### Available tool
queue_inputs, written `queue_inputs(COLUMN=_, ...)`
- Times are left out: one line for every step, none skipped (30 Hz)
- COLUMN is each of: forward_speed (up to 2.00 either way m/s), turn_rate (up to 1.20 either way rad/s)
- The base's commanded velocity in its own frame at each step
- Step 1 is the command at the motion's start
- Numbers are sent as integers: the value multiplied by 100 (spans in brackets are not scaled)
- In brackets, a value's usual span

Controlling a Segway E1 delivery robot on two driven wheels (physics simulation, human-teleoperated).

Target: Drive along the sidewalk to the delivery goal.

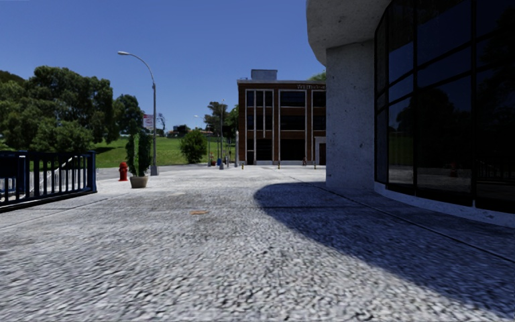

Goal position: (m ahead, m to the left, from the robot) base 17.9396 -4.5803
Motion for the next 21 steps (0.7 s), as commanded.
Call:
queue_inputs(forward_speed=200, turn_rate=0)
queue_inputs(forward_speed=200, turn_rate=0)
queue_inputs(forward_speed=200, turn_rate=0)
queue_inputs(forward_speed=200, turn_rate=0)
queue_inputs(forward_speed=200, turn_rate=0)
queue_inputs(forward_speed=200, turn_rate=0)
queue_inputs(forward_speed=200, turn_rate=0)
queue_inputs(forward_speed=200, turn_rate=0)
queue_inputs(forward_speed=200, turn_rate=0)
queue_inputs(forward_speed=200, turn_rate=0)
queue_inputs(forward_speed=200, turn_rate=0)
queue_inputs(forward_speed=200, turn_rate=0)
queue_inputs(forward_speed=200, turn_rate=0)
queue_inputs(forward_speed=200, turn_rate=0)
queue_inputs(forward_speed=200, turn_rate=0)
queue_inputs(forward_speed=200, turn_rate=0)
queue_inputs(forward_speed=200, turn_rate=0)
queue_inputs(forward_speed=200, turn_rate=0)
queue_inputs(forward_speed=200, turn_rate=0)
queue_inputs(forward_speed=200, turn_rate=0)
queue_inputs(forward_speed=200, turn_rate=0)
